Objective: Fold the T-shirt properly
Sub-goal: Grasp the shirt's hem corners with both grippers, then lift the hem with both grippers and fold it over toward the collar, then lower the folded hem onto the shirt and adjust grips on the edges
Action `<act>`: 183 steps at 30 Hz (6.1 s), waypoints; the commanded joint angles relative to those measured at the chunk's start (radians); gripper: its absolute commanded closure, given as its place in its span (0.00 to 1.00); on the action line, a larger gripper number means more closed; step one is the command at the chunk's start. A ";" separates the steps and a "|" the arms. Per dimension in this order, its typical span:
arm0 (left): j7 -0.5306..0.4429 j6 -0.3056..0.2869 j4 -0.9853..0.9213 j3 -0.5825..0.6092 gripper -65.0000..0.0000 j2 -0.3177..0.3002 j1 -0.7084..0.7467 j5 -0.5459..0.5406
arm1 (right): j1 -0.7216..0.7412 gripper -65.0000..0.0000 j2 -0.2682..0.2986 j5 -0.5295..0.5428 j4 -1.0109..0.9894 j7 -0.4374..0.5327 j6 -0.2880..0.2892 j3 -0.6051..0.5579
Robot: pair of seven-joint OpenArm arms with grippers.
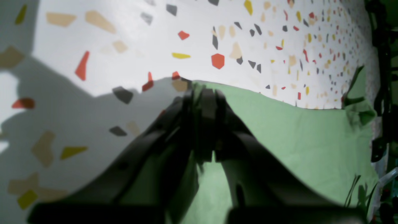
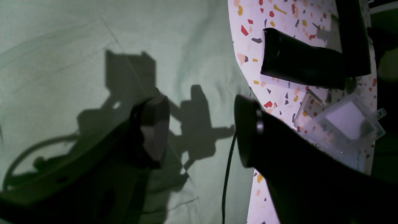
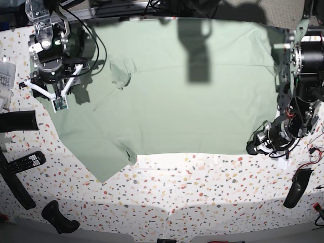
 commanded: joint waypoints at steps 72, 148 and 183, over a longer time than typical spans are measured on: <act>-0.137 0.031 0.102 0.002 1.00 -0.023 -0.101 0.199 | 1.122 1.00 0.011 0.539 -1.390 0.083 0.649 0.007; 0.768 -0.122 0.108 0.002 1.00 -0.281 -0.002 -0.697 | 0.523 1.00 0.014 0.553 -0.346 -0.270 0.602 0.290; 0.665 -0.122 0.306 0.002 1.00 -0.280 0.217 -0.564 | 0.291 0.77 -0.067 0.504 -0.293 -0.258 0.499 0.290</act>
